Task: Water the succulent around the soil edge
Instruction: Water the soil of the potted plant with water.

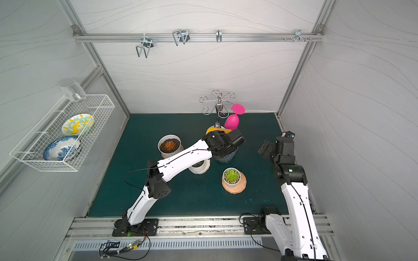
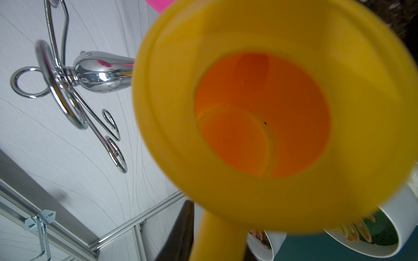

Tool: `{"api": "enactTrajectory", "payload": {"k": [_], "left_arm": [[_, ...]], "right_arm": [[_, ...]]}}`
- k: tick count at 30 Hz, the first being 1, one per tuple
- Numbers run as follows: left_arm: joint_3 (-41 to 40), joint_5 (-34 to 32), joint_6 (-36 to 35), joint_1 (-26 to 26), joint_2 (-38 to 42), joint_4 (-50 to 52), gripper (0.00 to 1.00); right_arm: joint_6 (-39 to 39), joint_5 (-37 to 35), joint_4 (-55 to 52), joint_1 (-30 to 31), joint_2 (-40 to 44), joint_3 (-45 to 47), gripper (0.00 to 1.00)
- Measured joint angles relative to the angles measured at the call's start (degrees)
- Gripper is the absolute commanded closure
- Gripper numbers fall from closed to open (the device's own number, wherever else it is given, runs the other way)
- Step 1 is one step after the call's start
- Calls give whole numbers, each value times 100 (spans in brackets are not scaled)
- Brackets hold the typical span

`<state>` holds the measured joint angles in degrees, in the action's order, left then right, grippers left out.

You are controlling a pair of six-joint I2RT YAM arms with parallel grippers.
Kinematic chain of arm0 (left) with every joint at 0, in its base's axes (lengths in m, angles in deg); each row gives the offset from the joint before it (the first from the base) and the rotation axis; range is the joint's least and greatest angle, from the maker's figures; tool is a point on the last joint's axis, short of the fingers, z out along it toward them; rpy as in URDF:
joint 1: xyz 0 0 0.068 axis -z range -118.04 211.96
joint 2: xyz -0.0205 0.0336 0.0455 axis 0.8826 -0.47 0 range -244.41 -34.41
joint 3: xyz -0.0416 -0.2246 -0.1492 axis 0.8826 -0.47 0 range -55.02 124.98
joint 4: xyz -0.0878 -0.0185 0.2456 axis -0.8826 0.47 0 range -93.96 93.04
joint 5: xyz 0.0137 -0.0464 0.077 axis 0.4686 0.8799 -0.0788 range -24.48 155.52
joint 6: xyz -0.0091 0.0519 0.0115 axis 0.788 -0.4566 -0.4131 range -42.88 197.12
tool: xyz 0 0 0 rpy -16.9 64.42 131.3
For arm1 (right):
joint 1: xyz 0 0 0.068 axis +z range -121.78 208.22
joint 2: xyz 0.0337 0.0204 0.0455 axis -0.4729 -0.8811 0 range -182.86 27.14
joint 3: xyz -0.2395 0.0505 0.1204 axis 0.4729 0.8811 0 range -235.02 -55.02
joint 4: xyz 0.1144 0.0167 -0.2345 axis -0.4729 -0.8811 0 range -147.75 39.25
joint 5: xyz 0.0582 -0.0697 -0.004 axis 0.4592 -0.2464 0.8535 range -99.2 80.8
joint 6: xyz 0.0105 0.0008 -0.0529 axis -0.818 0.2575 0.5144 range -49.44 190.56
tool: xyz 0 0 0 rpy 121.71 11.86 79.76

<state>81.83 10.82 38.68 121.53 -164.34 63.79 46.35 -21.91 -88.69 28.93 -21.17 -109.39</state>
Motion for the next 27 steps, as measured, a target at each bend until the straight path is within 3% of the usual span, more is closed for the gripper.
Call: {"api": "enactTrajectory", "payload": {"k": [27], "left_arm": [[-697,-225,470,-254,437,452,100]], "right_arm": [[0,83,-2,-31,0,0,1]]}}
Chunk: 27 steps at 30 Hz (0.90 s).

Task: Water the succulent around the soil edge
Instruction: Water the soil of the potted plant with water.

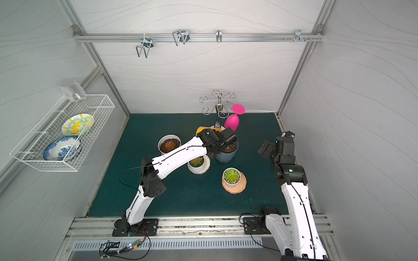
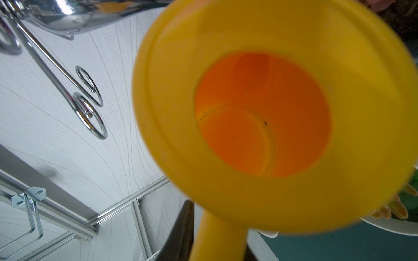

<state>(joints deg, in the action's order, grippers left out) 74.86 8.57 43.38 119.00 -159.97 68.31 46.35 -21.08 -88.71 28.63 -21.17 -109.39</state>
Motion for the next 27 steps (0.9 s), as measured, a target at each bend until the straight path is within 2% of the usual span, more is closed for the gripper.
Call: {"api": "enactTrajectory", "payload": {"k": [11,27], "left_arm": [[-350,-127,243,17,310,173,100],[-872,-271,789,369,553,542,100]], "right_arm": [[0,15,0,-2,2,0,1],[0,17,-4,-9,44,0,1]]}}
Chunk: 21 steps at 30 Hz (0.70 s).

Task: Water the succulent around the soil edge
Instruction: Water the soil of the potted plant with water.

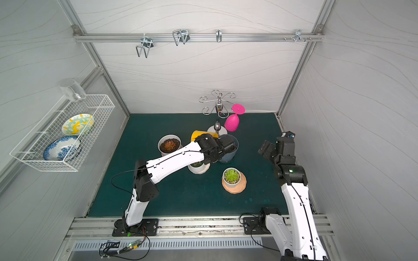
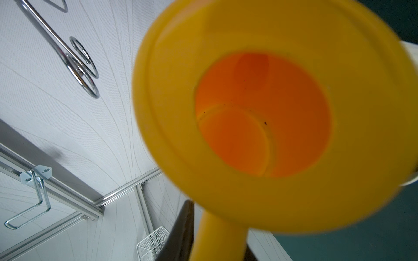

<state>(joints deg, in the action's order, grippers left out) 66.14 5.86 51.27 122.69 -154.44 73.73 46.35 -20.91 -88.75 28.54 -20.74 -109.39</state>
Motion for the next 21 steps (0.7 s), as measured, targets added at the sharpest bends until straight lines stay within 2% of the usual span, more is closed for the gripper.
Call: {"api": "enactTrajectory", "payload": {"k": [8,21], "left_arm": [[-114,-9,378,208,109,323,100],[-81,44,402,586,157,400,100]], "right_arm": [[0,2,0,-9,15,0,1],[-2,4,0,-35,15,0,1]]}}
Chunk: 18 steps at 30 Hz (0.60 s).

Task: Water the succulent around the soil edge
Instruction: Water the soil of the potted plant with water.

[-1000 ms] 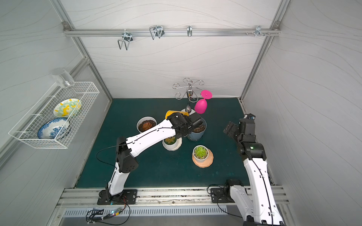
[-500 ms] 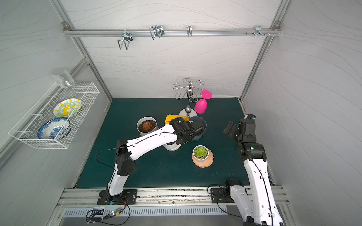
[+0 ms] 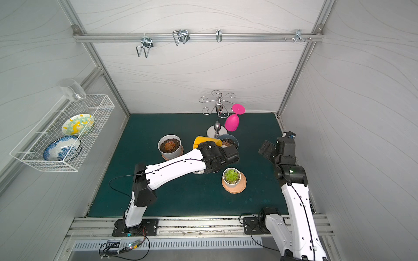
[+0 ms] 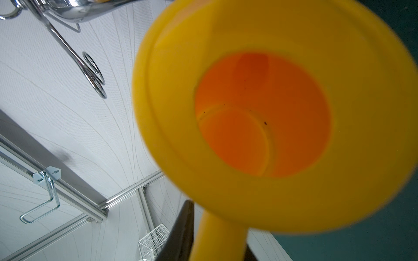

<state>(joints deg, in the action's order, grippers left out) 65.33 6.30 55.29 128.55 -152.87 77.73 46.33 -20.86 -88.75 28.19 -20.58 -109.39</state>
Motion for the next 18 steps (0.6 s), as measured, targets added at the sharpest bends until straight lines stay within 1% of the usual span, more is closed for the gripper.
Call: {"api": "enactTrajectory", "payload": {"k": [6,11,18], "left_arm": [[407,37,-103,146,-114,-9,100],[824,81,-269,208,-417,-11,100],[1014,157,-330,216,-664,-22,100]], "right_arm": [[0,-2,0,-7,4,0,1],[0,-2,0,-7,20,0,1],[-2,-7,0,-7,33,0,1]]}}
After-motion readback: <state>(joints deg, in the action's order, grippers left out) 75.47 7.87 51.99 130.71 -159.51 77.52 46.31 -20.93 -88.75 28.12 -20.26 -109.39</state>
